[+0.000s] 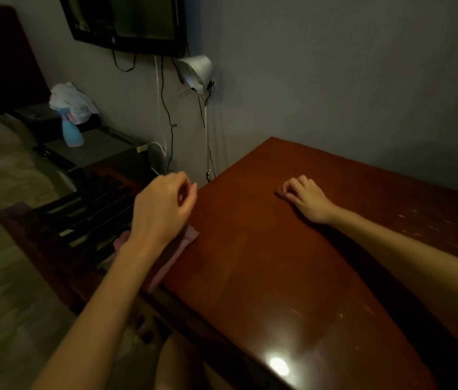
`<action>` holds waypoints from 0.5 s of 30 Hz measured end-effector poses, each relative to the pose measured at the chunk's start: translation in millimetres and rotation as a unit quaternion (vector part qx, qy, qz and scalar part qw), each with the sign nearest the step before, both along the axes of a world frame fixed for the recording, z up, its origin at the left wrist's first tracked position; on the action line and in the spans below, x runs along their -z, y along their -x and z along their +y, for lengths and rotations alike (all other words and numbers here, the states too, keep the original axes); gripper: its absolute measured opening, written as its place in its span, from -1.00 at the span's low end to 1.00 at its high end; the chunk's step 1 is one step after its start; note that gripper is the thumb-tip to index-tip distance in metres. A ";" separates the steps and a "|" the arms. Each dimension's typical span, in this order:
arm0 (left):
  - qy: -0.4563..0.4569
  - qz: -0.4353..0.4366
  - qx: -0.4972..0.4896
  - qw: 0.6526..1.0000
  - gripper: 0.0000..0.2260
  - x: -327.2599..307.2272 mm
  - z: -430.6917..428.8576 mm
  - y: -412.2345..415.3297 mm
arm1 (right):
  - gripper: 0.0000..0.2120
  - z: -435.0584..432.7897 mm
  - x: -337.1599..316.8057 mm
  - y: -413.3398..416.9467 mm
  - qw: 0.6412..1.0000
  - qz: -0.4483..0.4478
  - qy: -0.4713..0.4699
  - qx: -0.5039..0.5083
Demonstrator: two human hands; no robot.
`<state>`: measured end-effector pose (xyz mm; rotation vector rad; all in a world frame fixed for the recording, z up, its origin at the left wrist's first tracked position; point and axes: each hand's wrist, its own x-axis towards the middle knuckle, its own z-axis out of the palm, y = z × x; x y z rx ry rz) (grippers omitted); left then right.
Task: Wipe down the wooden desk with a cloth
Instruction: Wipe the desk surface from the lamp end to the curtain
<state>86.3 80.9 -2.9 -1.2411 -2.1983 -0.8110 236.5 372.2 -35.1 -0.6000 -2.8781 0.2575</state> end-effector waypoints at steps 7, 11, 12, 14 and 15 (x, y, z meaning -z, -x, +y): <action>0.090 -0.124 -0.023 0.988 -0.74 45.2 -33.8 1.6 | -0.82 -94.5 6.6 28.9 0.995 0.019 0.008 -0.100; 0.126 -0.118 -0.043 0.984 -0.58 43.5 -36.5 -6.3 | -0.88 -114.3 13.7 -58.1 0.970 0.032 0.012 -0.239; 0.140 -0.106 -0.048 0.983 -0.54 43.3 -40.6 -7.7 | -0.88 -99.2 12.9 -76.1 0.973 0.030 0.003 -0.230; 0.172 -0.089 -0.060 0.979 -0.51 44.4 -49.5 -10.1 | -0.83 -55.8 11.9 -96.6 0.987 0.036 -0.031 -0.156; 0.185 -0.098 -0.064 0.976 -0.51 44.5 -52.9 -12.2 | -0.86 -37.2 10.6 -97.7 0.994 0.034 -0.034 -0.099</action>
